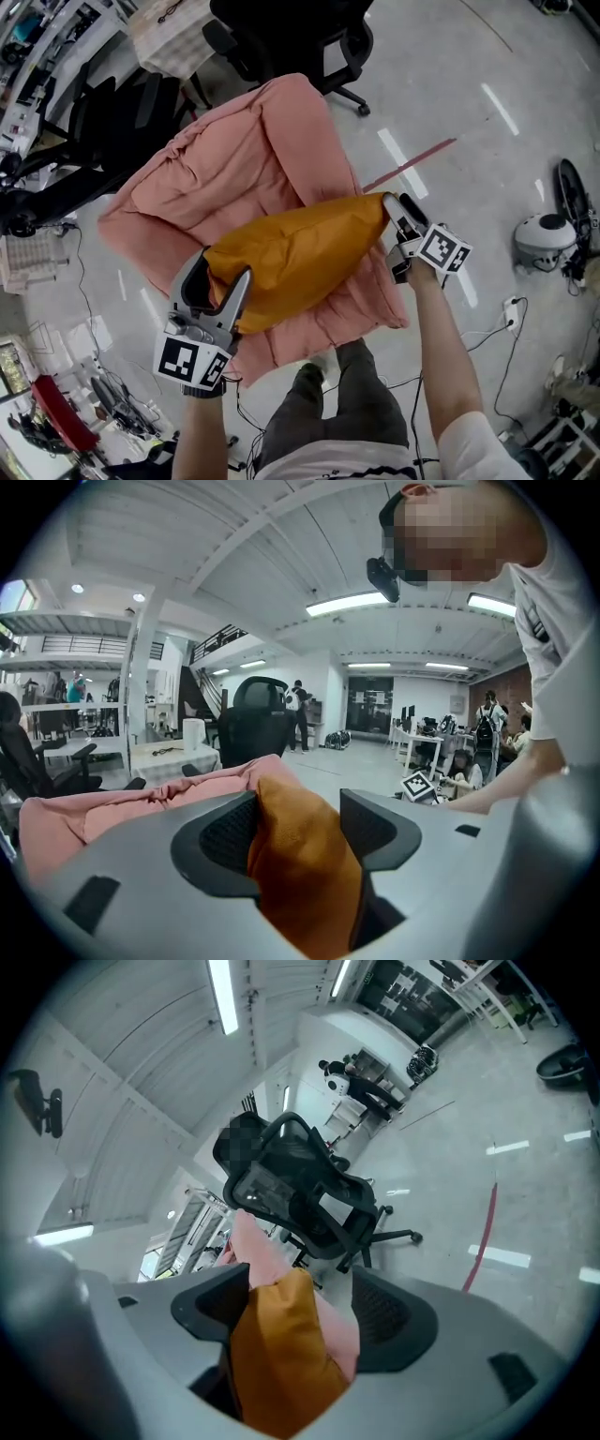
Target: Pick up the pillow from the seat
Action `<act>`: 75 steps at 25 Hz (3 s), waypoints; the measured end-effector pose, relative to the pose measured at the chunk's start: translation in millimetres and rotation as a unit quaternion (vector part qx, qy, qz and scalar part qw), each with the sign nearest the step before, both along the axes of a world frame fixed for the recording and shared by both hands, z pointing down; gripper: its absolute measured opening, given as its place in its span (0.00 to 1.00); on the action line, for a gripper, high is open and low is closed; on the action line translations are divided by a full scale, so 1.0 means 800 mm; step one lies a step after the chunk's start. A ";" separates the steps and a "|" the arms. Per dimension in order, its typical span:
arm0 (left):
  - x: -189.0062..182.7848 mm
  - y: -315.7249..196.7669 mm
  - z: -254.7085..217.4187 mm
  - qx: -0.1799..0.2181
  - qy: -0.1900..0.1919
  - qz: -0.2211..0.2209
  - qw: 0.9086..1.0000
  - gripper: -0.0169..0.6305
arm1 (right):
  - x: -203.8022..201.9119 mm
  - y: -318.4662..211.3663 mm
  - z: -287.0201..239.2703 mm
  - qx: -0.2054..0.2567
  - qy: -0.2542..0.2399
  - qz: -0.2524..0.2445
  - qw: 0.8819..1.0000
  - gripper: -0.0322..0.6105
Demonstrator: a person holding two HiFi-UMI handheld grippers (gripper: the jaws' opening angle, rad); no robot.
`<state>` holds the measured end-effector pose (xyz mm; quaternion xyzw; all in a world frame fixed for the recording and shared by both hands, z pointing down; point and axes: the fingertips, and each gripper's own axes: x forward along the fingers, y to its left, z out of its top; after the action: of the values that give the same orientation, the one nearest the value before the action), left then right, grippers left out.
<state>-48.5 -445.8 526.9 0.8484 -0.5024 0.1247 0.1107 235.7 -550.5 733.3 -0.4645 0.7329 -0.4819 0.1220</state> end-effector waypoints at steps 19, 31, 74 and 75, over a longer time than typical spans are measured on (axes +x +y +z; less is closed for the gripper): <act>0.003 -0.012 0.030 0.001 -0.062 -0.007 0.998 0.20 | -0.036 0.013 0.004 0.006 0.027 -0.090 0.996 0.19; -0.006 0.033 -0.001 0.031 -0.059 -0.002 0.998 0.11 | -0.045 0.054 -0.040 0.050 0.083 -0.083 0.992 0.14; -0.129 0.394 -0.421 0.159 0.089 0.067 0.981 0.11 | -0.100 0.426 -0.630 0.310 0.227 0.010 0.923 0.13; -0.131 0.400 -0.422 0.155 0.091 0.069 0.981 0.11 | -0.101 0.434 -0.632 0.309 0.227 0.010 0.923 0.13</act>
<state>-153.3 -125.7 189.1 0.8958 -0.4436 -0.0249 0.0140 154.6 -203.3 227.8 -0.5082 0.8487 -0.1118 0.0944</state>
